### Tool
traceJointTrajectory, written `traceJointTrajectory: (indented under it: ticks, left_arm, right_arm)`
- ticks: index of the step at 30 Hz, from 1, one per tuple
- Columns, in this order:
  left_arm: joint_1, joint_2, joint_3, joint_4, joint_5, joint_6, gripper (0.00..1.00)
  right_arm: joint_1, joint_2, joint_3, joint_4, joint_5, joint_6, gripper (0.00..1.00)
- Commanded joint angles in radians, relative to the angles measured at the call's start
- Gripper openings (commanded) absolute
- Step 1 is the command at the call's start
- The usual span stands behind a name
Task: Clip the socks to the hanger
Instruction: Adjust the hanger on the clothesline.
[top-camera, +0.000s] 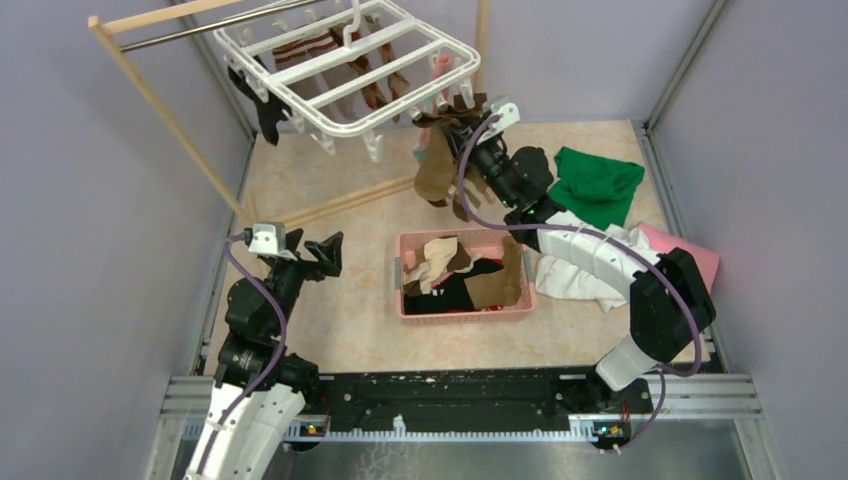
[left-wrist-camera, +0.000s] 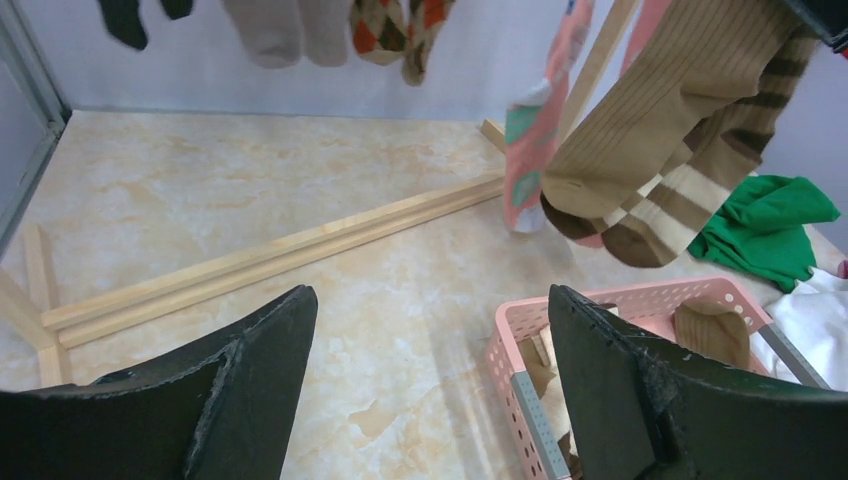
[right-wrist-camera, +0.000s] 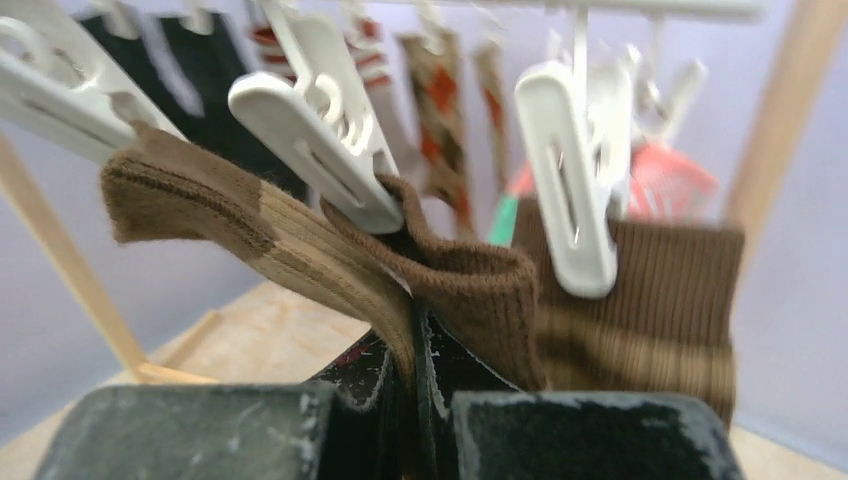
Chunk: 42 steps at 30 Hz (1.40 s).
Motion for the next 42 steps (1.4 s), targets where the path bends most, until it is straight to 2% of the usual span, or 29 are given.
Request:
traceJointTrajectory:
  ticks: [1,10,19,28,36,42]
  left_arm:
    - [0.001,0.026,0.002,0.101,0.042,-0.002,0.92]
    - [0.001,0.059,0.01,0.15,0.128,-0.025,0.93]
    - [0.001,0.062,0.009,0.249,0.23,-0.043,0.97]
    - [0.001,0.066,-0.001,0.289,0.271,-0.06,0.98]
    - [0.001,0.093,-0.016,0.359,0.294,-0.093,0.98]
    - [0.001,0.124,-0.006,0.389,0.309,-0.107,0.98]
  right_arm:
    - [-0.085,0.006,0.054,-0.096,0.018,0.04,0.0]
    - [-0.186,0.144,0.249,-0.173,-0.049,0.064,0.0]
    - [-0.219,0.334,0.504,-0.279,-0.088,0.124,0.0]
    - [-0.237,0.484,0.727,-0.346,-0.118,0.19,0.0]
    - [-0.269,0.614,0.976,-0.489,-0.141,0.25,0.0]
    - [-0.269,0.625,1.006,-0.556,-0.062,0.244,0.0]
